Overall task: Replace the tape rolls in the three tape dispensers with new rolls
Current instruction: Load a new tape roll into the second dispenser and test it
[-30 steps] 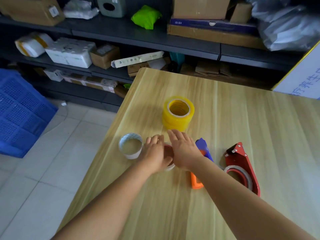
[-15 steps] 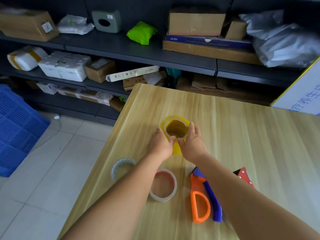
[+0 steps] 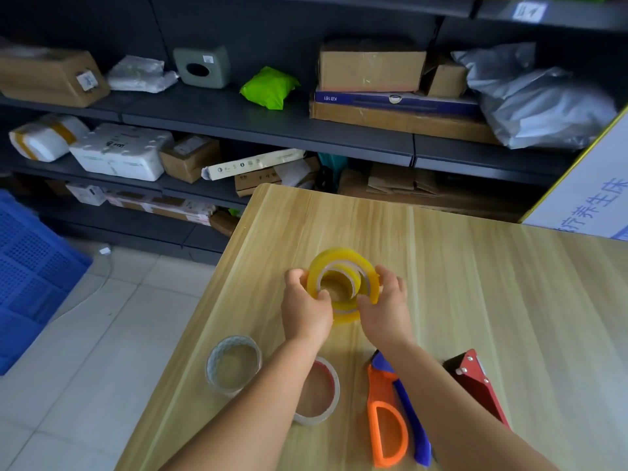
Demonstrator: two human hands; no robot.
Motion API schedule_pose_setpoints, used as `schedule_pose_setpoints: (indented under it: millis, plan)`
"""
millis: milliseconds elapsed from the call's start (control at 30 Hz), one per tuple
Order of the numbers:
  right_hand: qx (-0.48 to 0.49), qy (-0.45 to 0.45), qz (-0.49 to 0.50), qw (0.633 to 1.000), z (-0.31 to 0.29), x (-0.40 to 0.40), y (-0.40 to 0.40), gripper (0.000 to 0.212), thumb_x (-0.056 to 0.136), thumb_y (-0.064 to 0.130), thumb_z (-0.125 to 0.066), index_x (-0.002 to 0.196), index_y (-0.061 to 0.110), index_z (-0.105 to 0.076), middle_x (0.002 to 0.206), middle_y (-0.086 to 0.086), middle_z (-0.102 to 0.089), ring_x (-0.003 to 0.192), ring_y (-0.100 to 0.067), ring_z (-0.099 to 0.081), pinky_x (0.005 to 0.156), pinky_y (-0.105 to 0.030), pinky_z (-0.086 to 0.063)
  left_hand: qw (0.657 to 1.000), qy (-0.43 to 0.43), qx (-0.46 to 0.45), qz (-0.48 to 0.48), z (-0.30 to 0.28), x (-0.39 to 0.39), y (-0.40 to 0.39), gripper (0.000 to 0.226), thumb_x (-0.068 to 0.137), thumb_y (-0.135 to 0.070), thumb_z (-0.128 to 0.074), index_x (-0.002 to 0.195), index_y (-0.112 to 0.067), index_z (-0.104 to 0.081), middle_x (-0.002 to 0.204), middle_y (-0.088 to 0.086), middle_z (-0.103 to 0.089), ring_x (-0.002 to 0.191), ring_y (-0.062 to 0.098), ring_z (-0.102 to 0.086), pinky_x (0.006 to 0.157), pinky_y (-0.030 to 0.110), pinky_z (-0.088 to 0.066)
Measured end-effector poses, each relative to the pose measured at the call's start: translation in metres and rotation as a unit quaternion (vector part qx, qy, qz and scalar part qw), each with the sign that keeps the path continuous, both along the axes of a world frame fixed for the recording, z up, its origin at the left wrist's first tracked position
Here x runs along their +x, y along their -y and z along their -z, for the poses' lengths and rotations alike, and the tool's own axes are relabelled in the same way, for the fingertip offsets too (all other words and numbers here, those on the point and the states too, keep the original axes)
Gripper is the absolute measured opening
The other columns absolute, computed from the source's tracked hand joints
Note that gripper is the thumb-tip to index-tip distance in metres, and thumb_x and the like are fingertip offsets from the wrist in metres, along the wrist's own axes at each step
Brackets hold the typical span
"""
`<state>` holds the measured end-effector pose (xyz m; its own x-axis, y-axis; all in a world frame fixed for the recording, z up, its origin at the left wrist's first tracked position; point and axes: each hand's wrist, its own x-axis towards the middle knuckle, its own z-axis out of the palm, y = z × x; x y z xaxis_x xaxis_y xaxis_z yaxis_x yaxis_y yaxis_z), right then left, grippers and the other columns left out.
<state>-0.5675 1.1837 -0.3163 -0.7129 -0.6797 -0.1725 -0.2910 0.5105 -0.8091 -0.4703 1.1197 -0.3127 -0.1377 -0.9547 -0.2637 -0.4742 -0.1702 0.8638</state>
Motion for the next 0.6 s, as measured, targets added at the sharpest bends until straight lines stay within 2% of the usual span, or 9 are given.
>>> schedule_pose_setpoints:
  millis: [67,133,200,267,333,400,467,533,600]
  plan:
    - [-0.029,-0.005,0.012,0.999,-0.002,0.004,-0.007,0.055,0.090,0.001,-0.053,0.141,0.017,-0.039,0.138,-0.004,-0.036,0.108,-0.013,-0.049,0.094,-0.025,-0.040,0.999,-0.027,-0.019,-0.005,-0.003,0.005,-0.006,0.032,0.087,-0.004,-0.059,0.106,-0.023,-0.041,0.095,-0.009,-0.055,0.087,0.021,-0.059,0.076,0.032,-0.048]
    - [-0.052,-0.003,0.018,0.998,-0.005,0.009,-0.014,0.057,0.088,-0.004,-0.050,0.139,0.020,-0.043,0.129,-0.004,-0.037,0.103,-0.011,-0.046,0.096,-0.028,-0.043,0.998,-0.047,-0.033,0.001,-0.007,0.011,-0.011,0.038,0.085,0.001,-0.058,0.106,-0.025,-0.041,0.093,-0.014,-0.052,0.086,0.017,-0.056,0.077,0.031,-0.046]
    - [-0.070,-0.002,0.017,0.997,-0.010,0.013,-0.021,0.061,0.085,-0.008,-0.048,0.139,0.021,-0.044,0.123,-0.004,-0.036,0.104,-0.013,-0.045,0.098,-0.030,-0.042,0.997,-0.056,-0.050,0.021,-0.009,0.016,-0.017,0.046,0.084,0.004,-0.058,0.115,-0.025,-0.044,0.104,-0.013,-0.054,0.095,0.014,-0.056,0.082,0.029,-0.047]
    - [-0.085,-0.003,0.018,0.996,-0.015,0.016,-0.028,0.063,0.082,-0.011,-0.047,0.136,0.022,-0.046,0.121,-0.004,-0.035,0.106,-0.014,-0.045,0.100,-0.031,-0.043,0.995,-0.056,-0.060,0.048,-0.011,0.022,-0.021,0.057,0.083,0.005,-0.058,0.129,-0.026,-0.046,0.121,-0.007,-0.054,0.108,0.015,-0.055,0.092,0.032,-0.049]
    - [-0.095,0.006,0.024,0.995,-0.020,0.019,-0.035,0.063,0.080,-0.012,-0.048,0.133,0.021,-0.047,0.122,-0.001,-0.035,0.105,-0.012,-0.046,0.099,-0.032,-0.045,0.994,-0.057,-0.069,0.069,-0.014,0.028,-0.026,0.062,0.084,0.004,-0.058,0.135,-0.028,-0.044,0.130,-0.003,-0.051,0.116,0.016,-0.053,0.097,0.035,-0.048]
    - [-0.108,0.014,0.029,0.994,-0.023,0.024,-0.044,0.060,0.078,-0.011,-0.051,0.129,0.020,-0.047,0.121,0.004,-0.040,0.105,-0.010,-0.048,0.095,-0.034,-0.049,0.991,-0.062,-0.083,0.088,-0.019,0.032,-0.032,0.062,0.087,0.000,-0.057,0.139,-0.029,-0.042,0.135,-0.002,-0.047,0.122,0.016,-0.049,0.102,0.036,-0.045]
    - [-0.122,0.016,0.027,0.992,-0.026,0.029,-0.053,0.057,0.076,-0.010,-0.054,0.124,0.019,-0.047,0.111,0.012,-0.049,0.105,-0.009,-0.051,0.088,-0.034,-0.052,0.987,-0.060,-0.099,0.113,-0.025,0.036,-0.039,0.065,0.087,-0.003,-0.058,0.144,-0.025,-0.037,0.142,-0.001,-0.040,0.129,0.016,-0.044,0.107,0.035,-0.041]
    - [-0.127,0.012,0.023,0.992,-0.030,0.034,-0.063,0.054,0.076,-0.008,-0.058,0.121,0.019,-0.047,0.102,0.023,-0.051,0.100,-0.006,-0.052,0.082,-0.030,-0.051,0.983,-0.052,-0.104,0.140,-0.032,0.040,-0.044,0.068,0.087,-0.005,-0.059,0.147,-0.025,-0.032,0.144,-0.002,-0.036,0.131,0.015,-0.041,0.107,0.029,-0.038]
    - [-0.124,0.008,0.021,0.992,-0.034,0.037,-0.073,0.053,0.077,-0.003,-0.060,0.123,0.021,-0.048,0.101,0.023,-0.054,0.097,-0.004,-0.053,0.082,-0.030,-0.051,0.979,-0.036,-0.114,0.164,-0.037,0.046,-0.048,0.066,0.090,-0.010,-0.059,0.147,-0.029,-0.032,0.143,-0.003,-0.038,0.130,0.014,-0.041,0.101,0.022,-0.036]
